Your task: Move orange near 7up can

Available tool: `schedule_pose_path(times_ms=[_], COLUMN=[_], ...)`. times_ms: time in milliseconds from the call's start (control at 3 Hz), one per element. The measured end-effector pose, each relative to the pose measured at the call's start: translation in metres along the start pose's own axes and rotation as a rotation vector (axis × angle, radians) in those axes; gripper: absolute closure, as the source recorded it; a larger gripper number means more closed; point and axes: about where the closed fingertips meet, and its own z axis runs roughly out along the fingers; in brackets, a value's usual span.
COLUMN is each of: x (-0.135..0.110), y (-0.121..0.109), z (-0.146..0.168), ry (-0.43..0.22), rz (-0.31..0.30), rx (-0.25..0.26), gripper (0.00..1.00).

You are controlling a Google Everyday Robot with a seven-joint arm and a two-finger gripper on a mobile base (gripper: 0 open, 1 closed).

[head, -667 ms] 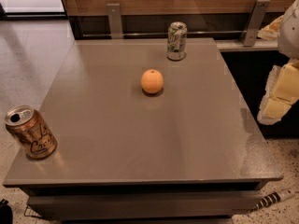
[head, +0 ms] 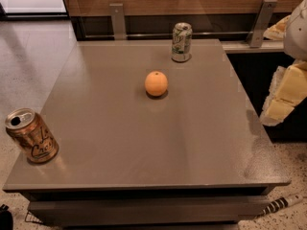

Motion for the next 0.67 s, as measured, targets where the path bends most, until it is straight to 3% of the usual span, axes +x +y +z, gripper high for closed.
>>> schedule_pose_path(times_ms=[667], x=[-0.019], y=[-0.019], z=[0.037], ry=[-0.256], rz=[0.094], rx=[0.064], gripper=[0.0])
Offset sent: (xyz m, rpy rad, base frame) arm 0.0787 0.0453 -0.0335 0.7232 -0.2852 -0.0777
